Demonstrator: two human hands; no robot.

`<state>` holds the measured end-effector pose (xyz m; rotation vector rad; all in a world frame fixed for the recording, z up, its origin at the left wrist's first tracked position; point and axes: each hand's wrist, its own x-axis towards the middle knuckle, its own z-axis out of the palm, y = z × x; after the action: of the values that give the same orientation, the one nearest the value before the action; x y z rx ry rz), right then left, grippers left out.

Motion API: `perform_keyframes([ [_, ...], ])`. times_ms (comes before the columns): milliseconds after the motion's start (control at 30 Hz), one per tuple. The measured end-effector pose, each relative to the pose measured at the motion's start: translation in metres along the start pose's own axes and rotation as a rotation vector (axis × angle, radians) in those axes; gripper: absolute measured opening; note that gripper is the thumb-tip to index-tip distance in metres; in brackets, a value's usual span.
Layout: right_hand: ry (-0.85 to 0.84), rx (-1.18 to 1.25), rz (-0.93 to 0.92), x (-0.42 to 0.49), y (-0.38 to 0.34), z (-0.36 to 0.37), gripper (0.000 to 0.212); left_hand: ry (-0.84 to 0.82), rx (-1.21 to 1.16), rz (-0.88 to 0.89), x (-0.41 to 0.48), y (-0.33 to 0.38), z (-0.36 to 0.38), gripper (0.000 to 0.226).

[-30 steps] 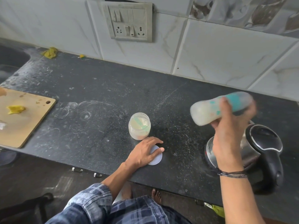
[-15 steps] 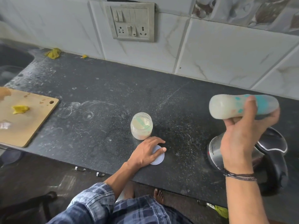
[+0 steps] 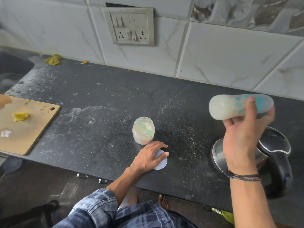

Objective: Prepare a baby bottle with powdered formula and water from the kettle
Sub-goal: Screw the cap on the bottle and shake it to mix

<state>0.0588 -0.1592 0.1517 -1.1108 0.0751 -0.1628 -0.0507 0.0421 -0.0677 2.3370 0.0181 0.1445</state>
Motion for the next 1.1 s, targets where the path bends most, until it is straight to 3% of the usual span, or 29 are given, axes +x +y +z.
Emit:
perform_keyframes([
  [133,-0.083,-0.126,0.029,0.002,0.002,-0.001,0.067,0.007,-0.001,-0.001,-0.002,-0.001,0.000,0.041],
  [267,0.025,0.030,-0.008,0.003,-0.002,-0.002,0.070,0.008,-0.008,0.003,-0.001,0.002,0.000,0.041],
  [433,-0.157,-0.120,-0.021,-0.003,0.003,0.001,0.075,0.007,-0.008,0.013,-0.002,0.000,-0.001,0.041],
  [533,-0.044,-0.006,-0.061,-0.005,0.005,0.001,0.076,0.001,-0.004,0.005,0.000,0.002,-0.001,0.040],
  [667,-0.156,-0.132,-0.039,-0.010,0.011,0.002,0.073,0.010,-0.005,0.001,-0.002,0.000,0.000,0.040],
  [800,-0.019,0.017,-0.087,-0.013,0.009,0.005,0.083,0.007,-0.003,-0.005,0.000,0.002,0.000,0.042],
  [933,-0.161,-0.134,-0.033,-0.013,0.013,0.005,0.071,0.011,-0.005,-0.005,-0.002,0.000,0.001,0.041],
  [1100,-0.030,0.021,-0.059,-0.011,0.010,0.011,0.079,0.003,-0.002,-0.018,-0.001,0.001,0.000,0.041],
])
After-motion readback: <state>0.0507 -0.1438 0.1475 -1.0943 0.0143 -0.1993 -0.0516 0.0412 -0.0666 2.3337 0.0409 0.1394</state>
